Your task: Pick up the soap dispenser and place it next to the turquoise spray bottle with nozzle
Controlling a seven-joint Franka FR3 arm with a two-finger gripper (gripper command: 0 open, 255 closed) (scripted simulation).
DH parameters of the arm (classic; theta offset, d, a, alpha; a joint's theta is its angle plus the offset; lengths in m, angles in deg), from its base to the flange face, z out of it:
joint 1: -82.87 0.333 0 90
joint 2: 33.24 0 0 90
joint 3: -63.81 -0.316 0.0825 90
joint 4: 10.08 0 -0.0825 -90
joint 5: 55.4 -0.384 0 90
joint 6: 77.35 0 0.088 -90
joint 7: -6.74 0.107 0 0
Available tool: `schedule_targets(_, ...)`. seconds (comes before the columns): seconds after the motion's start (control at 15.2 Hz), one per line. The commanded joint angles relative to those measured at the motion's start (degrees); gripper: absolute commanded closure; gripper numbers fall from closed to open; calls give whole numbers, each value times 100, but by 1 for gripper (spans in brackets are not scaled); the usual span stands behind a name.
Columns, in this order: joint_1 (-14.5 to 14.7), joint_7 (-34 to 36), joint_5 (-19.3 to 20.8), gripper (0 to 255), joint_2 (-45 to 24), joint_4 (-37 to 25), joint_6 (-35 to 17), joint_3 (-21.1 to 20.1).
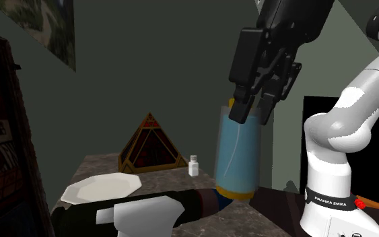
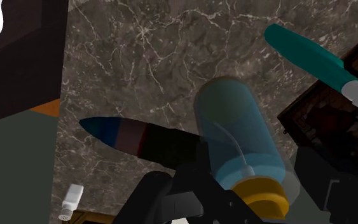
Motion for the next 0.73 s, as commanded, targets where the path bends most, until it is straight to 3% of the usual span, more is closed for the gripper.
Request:
schedule_targets(0.0, 2, 26, -27, 255, -1, 130, -142, -64)
schedule_targets(0.66, -21, 155, -159, 255, -56, 762, -868, -429)
